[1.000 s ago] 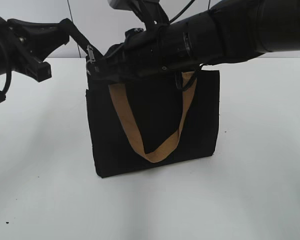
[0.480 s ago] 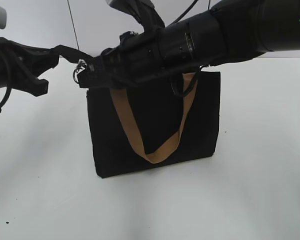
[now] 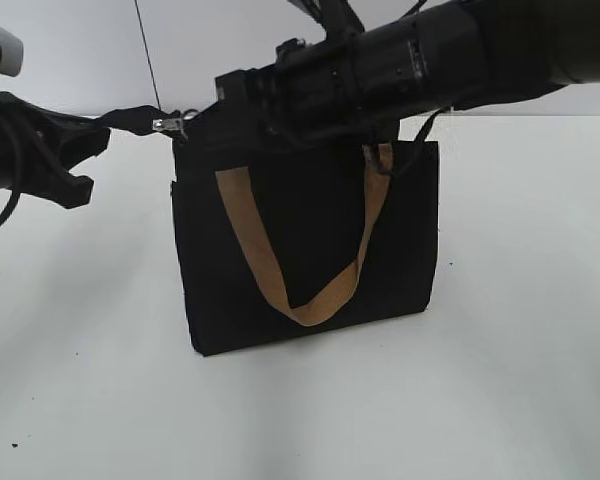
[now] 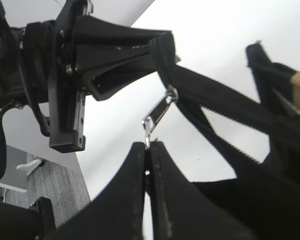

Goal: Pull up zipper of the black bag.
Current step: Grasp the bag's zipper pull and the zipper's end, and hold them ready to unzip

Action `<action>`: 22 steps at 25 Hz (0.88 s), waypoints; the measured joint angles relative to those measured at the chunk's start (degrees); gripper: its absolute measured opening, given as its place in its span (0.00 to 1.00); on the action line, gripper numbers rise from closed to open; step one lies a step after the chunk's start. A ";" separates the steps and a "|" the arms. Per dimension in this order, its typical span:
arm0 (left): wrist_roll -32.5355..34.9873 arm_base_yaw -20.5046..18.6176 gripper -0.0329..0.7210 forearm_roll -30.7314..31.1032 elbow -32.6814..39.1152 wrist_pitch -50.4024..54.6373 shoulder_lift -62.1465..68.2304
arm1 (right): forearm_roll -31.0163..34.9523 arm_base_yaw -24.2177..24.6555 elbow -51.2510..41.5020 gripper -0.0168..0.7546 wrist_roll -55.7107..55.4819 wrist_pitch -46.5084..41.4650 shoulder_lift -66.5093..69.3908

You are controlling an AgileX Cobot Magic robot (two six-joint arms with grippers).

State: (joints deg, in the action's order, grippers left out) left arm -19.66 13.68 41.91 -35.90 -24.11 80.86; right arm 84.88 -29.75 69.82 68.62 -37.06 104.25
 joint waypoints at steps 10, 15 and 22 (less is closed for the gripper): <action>0.00 0.20 0.08 -1.14 0.00 5.83 0.00 | -7.24 5.67 0.06 0.00 -5.80 -0.54 -0.20; 0.00 0.48 0.08 -1.55 0.00 7.15 0.00 | -13.21 8.55 0.06 0.00 -8.88 -1.73 -1.52; 0.00 0.54 0.08 -1.57 0.00 7.38 0.00 | -21.28 14.58 0.06 0.00 -14.04 -4.68 -4.04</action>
State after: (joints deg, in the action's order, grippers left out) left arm -19.66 14.22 40.34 -35.90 -16.73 80.86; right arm 63.60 -15.17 69.88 54.58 -41.73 100.21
